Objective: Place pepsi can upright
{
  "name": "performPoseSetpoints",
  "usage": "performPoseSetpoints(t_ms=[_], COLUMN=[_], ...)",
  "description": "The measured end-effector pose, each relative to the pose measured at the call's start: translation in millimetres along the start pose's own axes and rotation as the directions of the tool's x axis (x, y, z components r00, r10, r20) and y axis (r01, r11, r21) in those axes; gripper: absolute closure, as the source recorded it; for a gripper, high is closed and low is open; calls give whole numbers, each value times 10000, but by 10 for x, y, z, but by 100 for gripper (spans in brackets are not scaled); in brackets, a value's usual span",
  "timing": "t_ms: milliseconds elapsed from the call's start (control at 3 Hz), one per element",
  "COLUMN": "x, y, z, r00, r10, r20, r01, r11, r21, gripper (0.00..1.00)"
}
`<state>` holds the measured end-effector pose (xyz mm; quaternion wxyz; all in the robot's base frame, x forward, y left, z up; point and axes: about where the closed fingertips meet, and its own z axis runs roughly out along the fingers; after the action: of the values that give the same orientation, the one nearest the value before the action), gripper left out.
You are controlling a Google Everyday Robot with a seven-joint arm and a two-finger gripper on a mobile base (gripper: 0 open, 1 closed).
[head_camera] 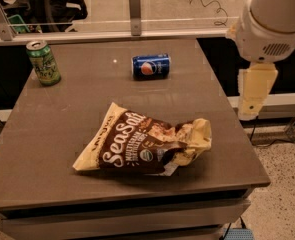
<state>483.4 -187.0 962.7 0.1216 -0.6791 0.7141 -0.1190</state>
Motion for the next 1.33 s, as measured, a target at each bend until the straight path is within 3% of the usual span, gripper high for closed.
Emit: performPoseSetpoints(t_ms=[333, 1000, 1333], x=[-602, -592, -769], y=[-260, -284, -554], z=[135, 141, 319], r00=[9901, 9874, 9713], r10=[-785, -719, -879], r20=[1161, 1411, 2209], r01=[771, 694, 807], r11=[9969, 9973, 9959], r21=[167, 222, 413], gripper=[0, 0, 0])
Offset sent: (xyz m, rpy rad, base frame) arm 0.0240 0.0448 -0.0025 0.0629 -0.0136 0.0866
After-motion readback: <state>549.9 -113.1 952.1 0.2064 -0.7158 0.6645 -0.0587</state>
